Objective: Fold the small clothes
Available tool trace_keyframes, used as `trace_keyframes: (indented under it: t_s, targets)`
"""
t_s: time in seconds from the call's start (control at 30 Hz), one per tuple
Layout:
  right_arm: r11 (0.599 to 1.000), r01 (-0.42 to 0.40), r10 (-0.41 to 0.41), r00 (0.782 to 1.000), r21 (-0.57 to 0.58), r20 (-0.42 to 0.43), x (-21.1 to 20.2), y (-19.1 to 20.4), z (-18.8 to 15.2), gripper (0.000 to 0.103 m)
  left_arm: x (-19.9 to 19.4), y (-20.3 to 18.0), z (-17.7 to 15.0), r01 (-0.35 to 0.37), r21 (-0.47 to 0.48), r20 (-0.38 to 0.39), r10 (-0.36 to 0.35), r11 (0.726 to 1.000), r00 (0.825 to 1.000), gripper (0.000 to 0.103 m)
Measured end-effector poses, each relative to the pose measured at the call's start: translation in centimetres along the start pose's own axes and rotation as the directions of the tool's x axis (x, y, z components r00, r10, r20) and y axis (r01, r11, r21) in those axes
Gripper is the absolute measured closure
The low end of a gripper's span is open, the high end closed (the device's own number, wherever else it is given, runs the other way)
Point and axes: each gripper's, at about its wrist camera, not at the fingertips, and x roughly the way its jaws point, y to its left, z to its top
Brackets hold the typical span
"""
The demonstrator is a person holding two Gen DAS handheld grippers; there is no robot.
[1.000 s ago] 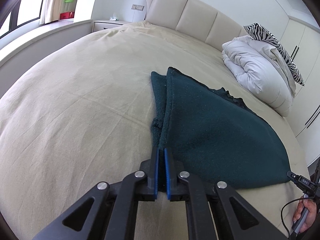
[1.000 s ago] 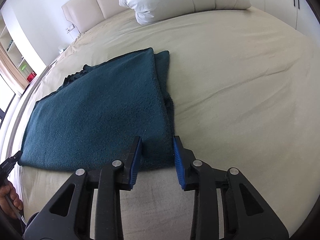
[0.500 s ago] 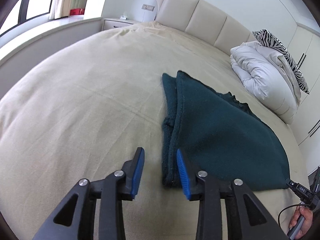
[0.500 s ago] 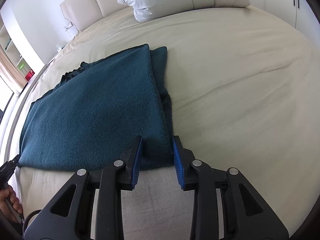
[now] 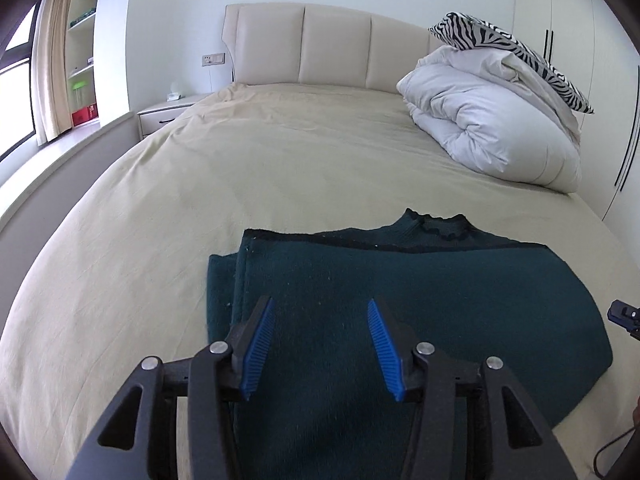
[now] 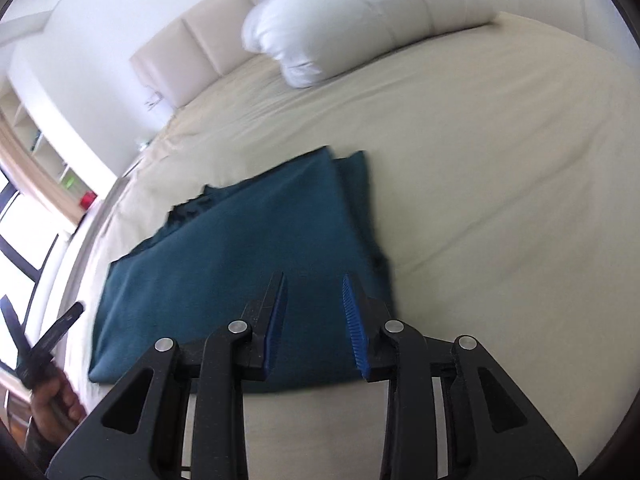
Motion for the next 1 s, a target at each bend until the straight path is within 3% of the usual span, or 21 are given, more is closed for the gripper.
trace_keyframes:
  t_s: [0.13,0.23,0.37,0.43,0.5,0.53,0.6,0.67,0.7,0.77,0.83,0.93,1.0]
  targets:
    - [0.991,-0.133,0.132,0.989,-0.017,-0.068,4.8,3.2,2.3,0.074,2.2,1.1,-0.1,-0.042,-0.015,-0.05,0.042,0.999,0.998,0.05]
    - [0.983,-0.18,0.182,0.976,0.028,-0.116,8.8,3.8,3.7,0.074,3.9,2.9,-1.8,-0.036,-0.061,-0.094,0.03,0.997,0.995,0.045]
    - [0.98,-0.124,0.142,0.984,0.157,-0.11,12.5,0.4,4.9,0.073,3.7,3.8,-2.4,0.012,-0.103,-0.062,-0.019,0.995,0.998,0.043]
    - [0.95,-0.17,0.186,0.982,0.261,-0.036,12.2,-3.1,5.3,0.078,3.8,3.6,-2.3,0.023,-0.094,-0.061,-0.028,0.995,0.998,0.039]
    - [0.923,-0.178,0.183,0.983,0.342,0.017,11.3,-6.4,5.2,0.098,3.9,3.7,-2.4,0.029,-0.104,-0.058,-0.035,0.994,0.998,0.038]
    - [0.914,-0.18,0.175,0.983,0.363,0.047,10.6,-7.8,5.0,0.101,3.8,3.8,-2.3,0.035,-0.116,-0.057,-0.042,0.993,0.997,0.038]
    - [0.899,-0.153,0.121,0.987,0.41,0.101,8.9,-10.6,4.4,0.102,3.7,4.4,-2.2,0.032,-0.152,-0.057,-0.042,0.988,0.997,0.038]
    - [0.856,-0.199,0.149,0.979,0.477,0.142,7.9,-12.9,3.5,0.103,3.4,5.7,-2.4,0.068,-0.221,-0.059,-0.082,0.973,0.995,0.038]
    - [0.863,-0.137,0.082,0.988,0.486,0.132,7.1,-13.3,3.3,0.101,3.1,6.2,-2.6,0.075,-0.245,-0.056,-0.091,0.967,0.994,0.038]
    - [0.873,-0.105,0.035,0.987,0.477,0.154,5.1,-13.6,2.9,0.096,2.5,6.8,-3.1,0.004,-0.257,-0.086,-0.027,0.966,0.996,0.037]
    - [0.867,-0.1,0.017,0.985,0.488,0.172,3.3,-13.4,2.4,0.091,1.3,7.7,-3.9,0.031,-0.308,-0.067,-0.054,0.951,0.996,0.037]
    - [0.883,-0.193,0.12,0.974,0.427,0.192,1.0,-11.0,1.4,0.091,-1.3,7.4,-4.6,0.037,-0.313,-0.031,-0.049,0.949,0.998,0.037]
    - [0.906,-0.253,0.216,0.966,0.34,0.143,1.1,-6.8,0.4,0.087,-2.7,6.1,-4.8,0.048,-0.258,-0.002,-0.05,0.965,0.999,0.037]
